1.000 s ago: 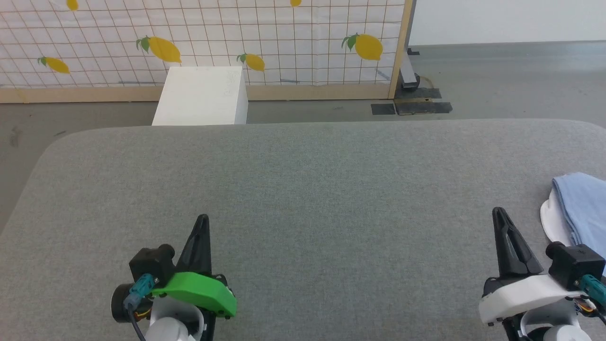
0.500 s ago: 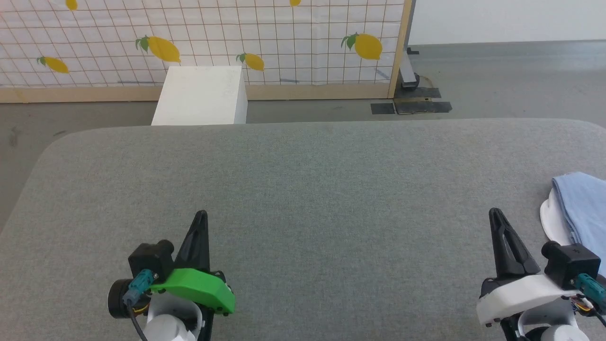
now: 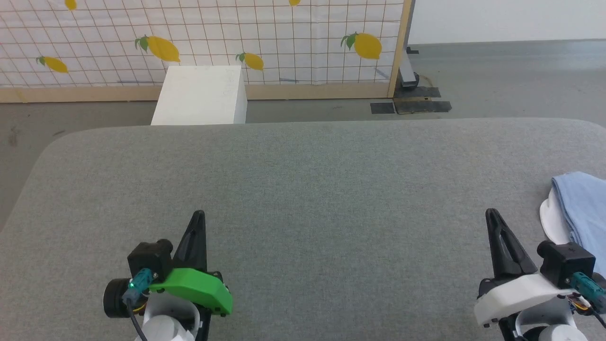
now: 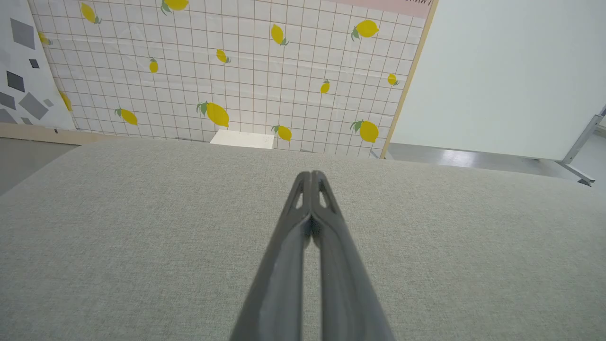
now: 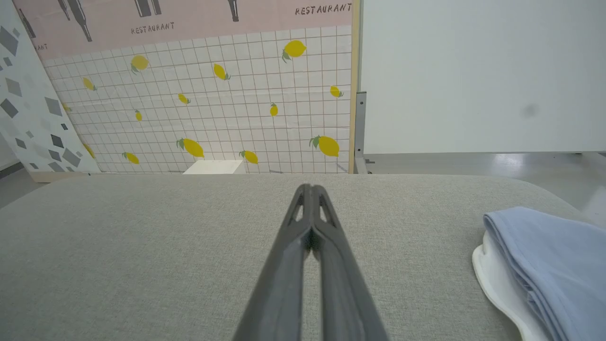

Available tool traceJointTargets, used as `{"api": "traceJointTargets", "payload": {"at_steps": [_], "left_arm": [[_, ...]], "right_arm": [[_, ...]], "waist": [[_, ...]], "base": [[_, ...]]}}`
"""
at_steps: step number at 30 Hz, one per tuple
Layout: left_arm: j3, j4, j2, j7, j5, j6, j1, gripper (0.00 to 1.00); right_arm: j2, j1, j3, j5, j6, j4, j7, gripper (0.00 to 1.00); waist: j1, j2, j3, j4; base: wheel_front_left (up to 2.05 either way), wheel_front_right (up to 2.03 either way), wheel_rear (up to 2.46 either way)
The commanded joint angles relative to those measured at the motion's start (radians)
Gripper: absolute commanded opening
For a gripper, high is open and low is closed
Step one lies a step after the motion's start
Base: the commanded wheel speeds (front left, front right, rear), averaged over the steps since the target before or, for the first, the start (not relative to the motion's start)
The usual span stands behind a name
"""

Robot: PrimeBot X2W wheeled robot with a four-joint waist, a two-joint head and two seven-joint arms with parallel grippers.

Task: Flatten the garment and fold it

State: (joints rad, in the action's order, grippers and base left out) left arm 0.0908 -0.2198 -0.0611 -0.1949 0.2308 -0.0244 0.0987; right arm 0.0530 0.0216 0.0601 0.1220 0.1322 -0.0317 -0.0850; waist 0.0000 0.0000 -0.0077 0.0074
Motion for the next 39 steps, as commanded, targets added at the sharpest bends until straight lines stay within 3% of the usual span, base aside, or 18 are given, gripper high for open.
{"api": "traceJointTargets", "payload": {"at_steps": [1,39], "left_arm": [[-0.005,0.009,0.003,0.006,-0.010,0.006,-0.016,0.00],[-0.040,0.095,0.006,0.083,-0.100,0.013,-0.050,0.00]], "right_arm": [[-0.001,-0.006,-0.004,-0.011,0.000,0.005,0.004,0.00],[-0.002,-0.012,-0.027,-0.056,-0.001,0.016,0.037,0.00]], "waist": [[0.0000,0.0000,0.000,0.000],[0.0000,0.0000,0.003,-0.003]], "base": [[0.00,0.00,0.00],[0.00,0.00,0.00]]}}
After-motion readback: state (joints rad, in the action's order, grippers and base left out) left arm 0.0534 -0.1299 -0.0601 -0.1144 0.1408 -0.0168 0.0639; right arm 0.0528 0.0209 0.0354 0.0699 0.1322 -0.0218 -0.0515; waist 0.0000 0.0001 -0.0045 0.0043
